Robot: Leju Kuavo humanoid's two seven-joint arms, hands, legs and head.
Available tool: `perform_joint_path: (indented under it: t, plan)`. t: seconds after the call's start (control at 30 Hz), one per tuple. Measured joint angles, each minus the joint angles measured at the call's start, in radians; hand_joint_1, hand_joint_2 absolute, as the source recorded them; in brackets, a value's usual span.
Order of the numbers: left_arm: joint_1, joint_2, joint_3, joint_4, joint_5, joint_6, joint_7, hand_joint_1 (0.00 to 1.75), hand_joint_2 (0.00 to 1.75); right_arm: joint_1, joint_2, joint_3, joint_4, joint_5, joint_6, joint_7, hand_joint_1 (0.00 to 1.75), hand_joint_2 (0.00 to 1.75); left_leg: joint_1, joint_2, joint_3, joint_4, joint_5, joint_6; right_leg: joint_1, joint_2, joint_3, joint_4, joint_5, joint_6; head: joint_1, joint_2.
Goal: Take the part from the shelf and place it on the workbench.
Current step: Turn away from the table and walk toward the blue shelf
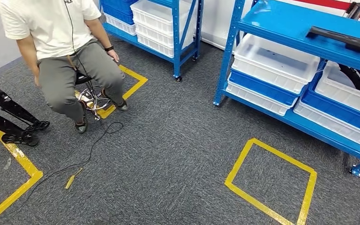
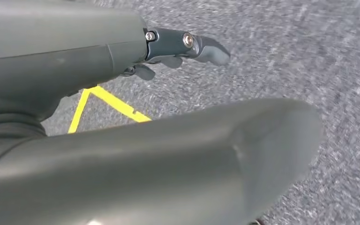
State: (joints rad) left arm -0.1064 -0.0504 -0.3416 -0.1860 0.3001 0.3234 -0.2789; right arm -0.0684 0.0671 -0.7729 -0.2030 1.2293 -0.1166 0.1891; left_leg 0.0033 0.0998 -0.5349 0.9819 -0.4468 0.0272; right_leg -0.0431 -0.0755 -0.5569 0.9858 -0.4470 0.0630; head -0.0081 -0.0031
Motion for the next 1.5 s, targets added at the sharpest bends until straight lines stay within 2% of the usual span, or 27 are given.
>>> perform_joint_path:
  t: [0.03,0.1,0.17,0.23,0.27,0.33,0.37,0.5,0.53,0.57,0.63,0.67,0.73,0.77,0.83,0.87,0.9,0.97,1.03,1.1,1.13,1.2,1.27,1.33,1.37,1.4,1.5]
  plan:
    - [-0.001,0.001,0.000,0.000,0.000,0.000,0.000,0.00,0.00,-0.002,0.001,0.000,0.000,0.000,0.000,-0.001,0.00,1.75,-0.002,0.010,0.002,0.004,-0.007,-0.008,0.003,-0.004,0.000,-0.002,0.002,-0.010,-0.001,0.000]
    - [-0.004,0.000,0.000,0.000,0.001,0.001,0.000,0.00,0.00,-0.001,0.001,0.000,0.000,0.001,0.000,-0.001,0.00,1.75,0.004,0.027,0.009,0.008,-0.016,-0.019,0.002,0.020,-0.005,-0.002,0.006,-0.030,-0.005,0.000]
    - [-0.005,0.000,0.000,-0.001,0.001,0.001,0.000,0.00,0.00,0.000,0.000,0.000,0.000,0.001,0.000,-0.002,0.00,1.75,0.014,-0.007,-0.002,0.046,-0.051,-0.030,-0.003,0.045,-0.007,-0.004,0.010,-0.046,-0.008,0.000]
    - [-0.002,0.001,0.000,0.000,0.001,0.001,0.000,0.00,0.00,0.000,0.001,0.000,0.000,0.001,0.000,-0.002,0.00,1.75,0.019,-0.069,-0.045,0.153,-0.123,-0.038,-0.003,0.068,-0.007,-0.004,0.015,-0.057,-0.012,0.000]
    - [0.000,0.001,0.000,0.000,0.001,0.002,0.000,0.00,0.00,0.000,0.002,0.000,0.000,0.001,0.000,-0.002,0.00,1.75,0.019,-0.087,-0.077,0.223,-0.158,-0.039,-0.001,0.080,-0.009,-0.004,0.017,-0.060,-0.013,0.000]
    - [0.003,0.000,0.000,0.000,0.001,0.002,0.001,0.00,0.00,0.001,0.003,0.000,0.000,0.001,0.000,-0.002,0.00,1.75,0.019,-0.096,-0.118,0.310,-0.193,-0.039,0.003,0.097,-0.012,-0.003,0.018,-0.062,-0.013,0.000]
    - [0.003,0.000,0.000,0.001,0.001,0.002,0.001,0.00,0.00,0.001,0.003,0.000,0.000,0.001,0.000,-0.002,0.00,1.75,0.019,-0.097,-0.125,0.324,-0.197,-0.039,0.004,0.101,-0.012,-0.003,0.018,-0.062,-0.013,0.000]
    - [0.003,0.001,0.000,0.001,0.001,0.002,0.001,0.00,0.00,0.002,0.003,0.000,0.000,0.001,0.000,-0.002,0.00,1.75,0.019,-0.098,-0.122,0.312,-0.177,-0.035,0.005,0.115,-0.012,-0.003,0.019,-0.063,-0.013,0.000]
    - [0.003,0.001,0.000,0.001,0.001,0.002,0.000,0.00,0.00,0.002,0.003,0.000,0.000,0.001,0.000,-0.002,0.00,1.75,0.019,-0.103,-0.102,0.268,-0.145,-0.031,0.006,0.128,-0.011,-0.003,0.020,-0.063,-0.013,0.000]
    - [0.003,0.001,0.000,0.001,0.001,0.001,0.000,0.00,0.00,0.002,0.003,0.000,0.000,0.001,0.000,-0.002,0.00,1.75,0.017,-0.125,-0.067,0.192,-0.103,-0.022,0.008,0.148,-0.012,-0.003,0.022,-0.060,-0.013,0.000]
    - [0.001,0.002,0.000,0.001,-0.001,0.001,0.001,0.00,0.00,0.002,0.005,0.000,0.000,0.000,0.000,-0.001,0.00,1.75,0.012,-0.151,-0.003,0.048,-0.032,-0.003,0.012,0.183,-0.017,-0.005,0.031,-0.044,-0.012,0.000]
    - [0.000,0.001,0.000,0.001,-0.002,0.000,0.001,0.00,0.00,0.002,0.004,0.000,0.000,0.000,0.000,-0.001,0.00,1.75,0.010,-0.151,0.011,0.007,-0.013,0.009,0.016,0.175,-0.032,0.010,0.025,-0.038,-0.010,0.000]
    - [-0.001,-0.001,0.000,0.001,-0.004,-0.001,0.001,0.00,0.00,0.002,0.003,-0.001,0.000,-0.001,0.000,0.000,0.00,1.75,0.007,-0.110,0.012,-0.014,0.004,0.025,0.021,0.129,-0.086,0.095,-0.017,-0.038,-0.005,0.000]
    - [0.000,-0.001,0.000,0.001,-0.004,-0.001,0.002,0.00,0.00,0.001,0.002,-0.001,0.000,-0.001,0.000,0.001,0.00,1.75,0.002,-0.093,0.009,-0.016,0.007,0.028,0.021,0.099,-0.124,0.171,-0.053,-0.044,-0.003,0.000]
    - [0.002,-0.001,0.000,0.001,-0.005,-0.001,0.002,0.00,0.00,0.002,0.002,-0.001,0.000,-0.002,0.000,0.001,0.00,1.75,-0.004,-0.063,0.004,-0.015,0.007,0.029,0.020,0.086,-0.168,0.275,-0.092,-0.042,-0.002,0.000]
    - [0.001,-0.001,0.000,0.001,-0.005,-0.001,0.003,0.00,0.00,0.003,0.002,-0.001,0.000,-0.002,0.000,0.001,0.00,1.75,-0.005,-0.049,0.003,-0.015,0.007,0.029,0.020,0.083,-0.162,0.275,-0.090,-0.035,-0.001,0.000]
    - [0.001,-0.002,0.000,0.001,-0.005,-0.003,0.002,0.00,0.00,0.005,0.001,-0.002,0.000,-0.003,0.000,0.001,0.00,1.75,-0.005,-0.036,0.003,-0.015,0.007,0.028,0.020,0.078,-0.131,0.230,-0.073,-0.026,0.000,0.000]
    - [0.000,-0.003,0.000,0.001,-0.005,-0.007,0.000,0.00,0.00,0.003,-0.002,-0.003,0.000,-0.004,0.000,0.001,0.00,1.75,-0.009,-0.015,0.005,-0.011,0.004,0.023,0.021,0.036,-0.037,0.077,-0.030,-0.016,0.001,0.000]
    - [-0.002,-0.003,0.000,0.001,-0.005,-0.009,-0.002,0.00,0.00,-0.001,-0.002,-0.004,0.000,-0.004,0.000,0.001,0.00,1.75,-0.016,0.004,0.007,-0.005,-0.003,0.011,0.024,0.006,0.015,-0.016,-0.007,-0.027,0.000,0.000]
    - [-0.004,-0.003,0.000,0.000,-0.005,-0.009,-0.003,0.00,0.00,-0.001,-0.002,-0.005,0.000,-0.004,0.000,0.001,0.00,1.75,-0.017,0.023,0.012,-0.004,-0.008,0.000,0.025,0.023,0.013,-0.022,-0.002,-0.046,-0.002,0.000]
    - [-0.005,-0.003,0.000,0.000,-0.005,-0.009,-0.004,0.00,0.00,0.000,-0.002,-0.006,0.000,-0.004,0.000,0.001,0.00,1.75,-0.014,0.020,0.013,0.001,-0.013,-0.008,0.021,0.033,0.013,-0.023,0.000,-0.053,-0.003,0.000]
    - [-0.006,-0.003,0.000,-0.001,-0.005,-0.009,-0.005,0.00,0.00,0.001,-0.002,-0.007,0.000,-0.001,0.000,0.001,0.00,1.75,-0.005,-0.028,-0.004,0.050,-0.051,-0.025,0.013,0.052,0.016,-0.025,0.007,-0.067,-0.006,0.000]
    - [-0.004,-0.002,0.000,0.000,-0.005,-0.005,-0.006,0.00,0.00,0.000,-0.001,-0.007,0.000,0.004,-0.004,0.001,0.00,1.75,0.002,-0.086,-0.056,0.173,-0.125,-0.036,0.011,0.068,0.016,-0.024,0.012,-0.074,-0.010,0.000]
    - [-0.002,-0.002,0.000,0.001,-0.005,0.004,-0.005,0.00,0.00,0.000,0.000,-0.007,0.000,0.007,-0.007,0.001,0.00,1.75,0.006,-0.099,-0.110,0.287,-0.169,-0.039,0.014,0.084,0.015,-0.023,0.012,-0.075,-0.010,0.000]
    - [-0.002,-0.001,0.000,0.001,-0.005,0.010,-0.003,0.00,0.00,0.001,0.000,-0.007,0.000,0.009,-0.007,0.001,0.00,1.75,0.007,-0.099,-0.117,0.296,-0.159,-0.038,0.015,0.091,0.015,-0.022,0.012,-0.075,-0.010,0.000]
    - [-0.002,-0.001,0.000,0.001,-0.005,0.017,0.001,0.00,0.00,0.001,0.000,-0.007,0.000,0.011,-0.007,0.001,0.00,1.75,0.008,-0.099,-0.106,0.267,-0.132,-0.036,0.016,0.097,0.017,-0.022,0.012,-0.075,-0.010,0.000]
    - [-0.004,0.001,0.000,0.001,-0.006,0.027,0.011,0.00,0.00,0.000,0.002,-0.007,0.000,0.016,-0.007,0.002,0.00,1.75,0.005,-0.109,-0.013,0.061,-0.028,-0.018,0.021,0.111,0.019,-0.022,0.013,-0.073,-0.009,0.000]
